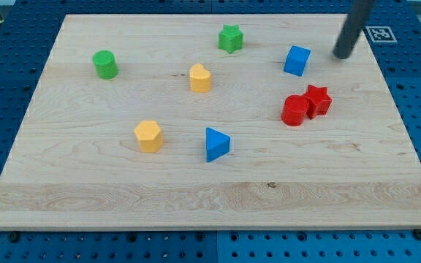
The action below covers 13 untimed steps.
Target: Move the blue cube right to the blue triangle
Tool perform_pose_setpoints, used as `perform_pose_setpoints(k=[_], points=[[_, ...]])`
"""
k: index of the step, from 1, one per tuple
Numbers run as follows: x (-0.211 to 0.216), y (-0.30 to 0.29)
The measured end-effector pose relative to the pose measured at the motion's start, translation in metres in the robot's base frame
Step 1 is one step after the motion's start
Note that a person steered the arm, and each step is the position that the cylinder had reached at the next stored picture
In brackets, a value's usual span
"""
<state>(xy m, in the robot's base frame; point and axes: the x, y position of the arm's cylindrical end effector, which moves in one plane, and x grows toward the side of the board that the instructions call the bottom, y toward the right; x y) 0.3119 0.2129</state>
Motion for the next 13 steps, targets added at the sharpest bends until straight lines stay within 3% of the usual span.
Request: perform_pose_setpoints(k=[2,5,10,13], points=[[0.000,-0.084],[0.006,-0.051],[0.093,-0.102],[0.123,-0.155]])
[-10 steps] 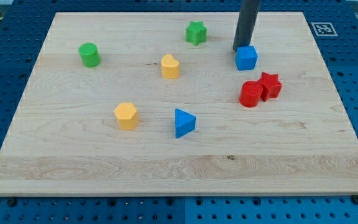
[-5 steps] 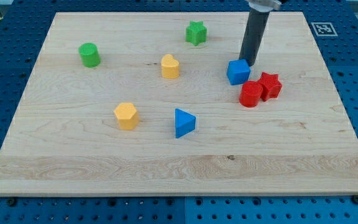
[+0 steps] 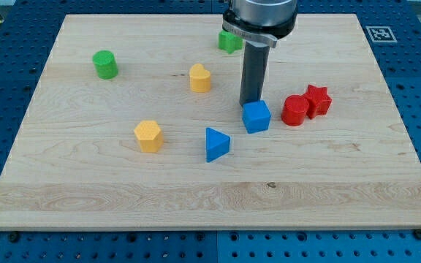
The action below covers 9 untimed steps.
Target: Move the blue cube right to the blue triangle
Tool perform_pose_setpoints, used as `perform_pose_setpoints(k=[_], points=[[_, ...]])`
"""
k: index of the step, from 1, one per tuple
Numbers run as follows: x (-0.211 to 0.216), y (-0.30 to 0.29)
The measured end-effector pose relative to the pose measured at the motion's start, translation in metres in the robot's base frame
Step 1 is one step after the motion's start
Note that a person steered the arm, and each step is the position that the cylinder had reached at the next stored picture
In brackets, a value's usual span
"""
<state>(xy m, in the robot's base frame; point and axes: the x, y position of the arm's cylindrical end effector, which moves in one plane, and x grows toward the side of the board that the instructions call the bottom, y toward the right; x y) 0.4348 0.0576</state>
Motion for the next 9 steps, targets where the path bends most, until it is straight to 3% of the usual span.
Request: perform_pose_setpoints(k=[6,9], points=[[0.020,0.049],[0.055,-0.009]])
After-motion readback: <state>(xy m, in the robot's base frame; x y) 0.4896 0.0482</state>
